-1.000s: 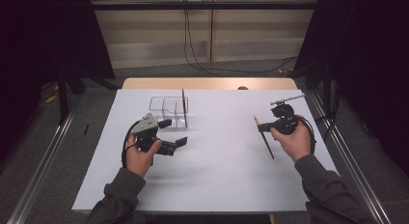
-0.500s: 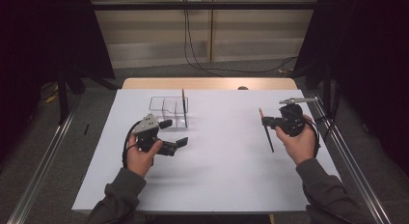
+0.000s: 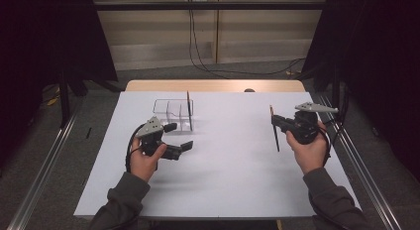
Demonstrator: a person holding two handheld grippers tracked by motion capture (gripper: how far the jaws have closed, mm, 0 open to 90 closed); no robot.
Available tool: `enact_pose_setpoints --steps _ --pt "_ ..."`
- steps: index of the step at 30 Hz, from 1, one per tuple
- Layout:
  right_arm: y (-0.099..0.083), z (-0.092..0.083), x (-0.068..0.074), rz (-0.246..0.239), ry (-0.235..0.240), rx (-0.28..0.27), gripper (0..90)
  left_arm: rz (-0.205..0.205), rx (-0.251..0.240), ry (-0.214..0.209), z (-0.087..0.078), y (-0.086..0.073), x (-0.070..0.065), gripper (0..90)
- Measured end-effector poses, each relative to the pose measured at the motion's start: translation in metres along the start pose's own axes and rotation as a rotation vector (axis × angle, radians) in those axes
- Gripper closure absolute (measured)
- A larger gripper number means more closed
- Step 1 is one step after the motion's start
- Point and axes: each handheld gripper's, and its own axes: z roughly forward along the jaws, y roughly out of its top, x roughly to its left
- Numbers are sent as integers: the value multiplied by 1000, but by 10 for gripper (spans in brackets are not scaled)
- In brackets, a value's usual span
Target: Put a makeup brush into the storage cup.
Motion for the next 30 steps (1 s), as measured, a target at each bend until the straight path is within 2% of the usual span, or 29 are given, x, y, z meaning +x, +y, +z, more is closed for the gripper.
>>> enact_pose_setpoints --steps 11,19,20,27,28,30 --pt "-7 -4 4 -21 1 -109 844 -12 6 -2 0 0 1 21" --pt "-7 -8 9 -36 11 -163 844 -19 -4 -3 0 -1 1 21" --pt "-7 -9 8 -42 14 -163 844 -22 -6 -13 0 -1 1 21" --pt "-7 -8 12 -58 38 -171 844 -23 -6 -5 0 -1 1 21" --pt "-7 -8 13 -61 49 -167 844 -23 -11 -21 1 -1 2 21" --pt "-7 -7 14 -66 48 -163 844 -26 -12 -24 0 -1 2 21"
